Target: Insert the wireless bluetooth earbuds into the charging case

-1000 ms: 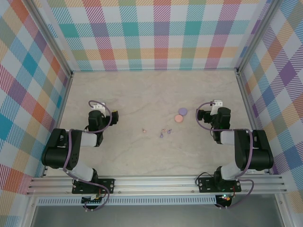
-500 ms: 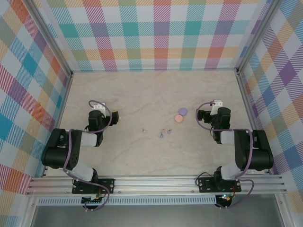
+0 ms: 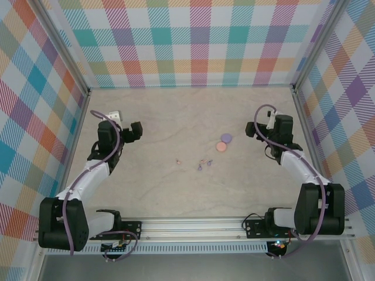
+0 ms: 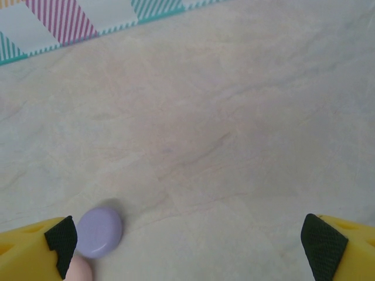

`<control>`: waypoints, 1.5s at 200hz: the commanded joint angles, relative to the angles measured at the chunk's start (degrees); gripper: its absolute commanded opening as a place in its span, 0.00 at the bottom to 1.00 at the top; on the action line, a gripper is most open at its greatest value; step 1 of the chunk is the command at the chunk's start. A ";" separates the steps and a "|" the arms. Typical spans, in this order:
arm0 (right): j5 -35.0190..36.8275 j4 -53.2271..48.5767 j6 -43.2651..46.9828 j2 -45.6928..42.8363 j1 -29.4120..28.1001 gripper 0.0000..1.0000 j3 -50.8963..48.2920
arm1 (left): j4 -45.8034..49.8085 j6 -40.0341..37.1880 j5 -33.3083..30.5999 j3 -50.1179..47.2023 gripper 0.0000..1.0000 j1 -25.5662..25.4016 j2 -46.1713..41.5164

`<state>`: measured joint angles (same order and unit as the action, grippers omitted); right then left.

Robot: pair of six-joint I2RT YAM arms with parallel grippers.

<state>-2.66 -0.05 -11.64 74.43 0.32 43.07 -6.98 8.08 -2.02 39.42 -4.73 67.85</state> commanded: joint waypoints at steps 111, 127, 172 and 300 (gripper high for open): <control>-7.86 -27.24 -16.06 20.80 -15.75 0.94 17.28 | 30.47 8.77 9.32 10.04 1.00 -11.53 4.58; -8.06 -26.18 -16.65 22.55 -16.71 0.85 17.91 | 30.71 8.79 9.46 10.28 1.00 -11.67 4.61; -9.50 -25.14 -17.09 27.70 -17.56 0.60 21.08 | 32.62 7.96 9.29 11.28 1.00 -11.75 4.66; -13.88 -27.12 -12.98 38.66 -20.55 0.47 31.52 | 34.25 7.66 9.54 10.45 1.00 -11.79 4.09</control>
<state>-14.09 -25.19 -27.16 110.56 -19.11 71.11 25.82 16.47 6.59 48.93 -16.01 72.38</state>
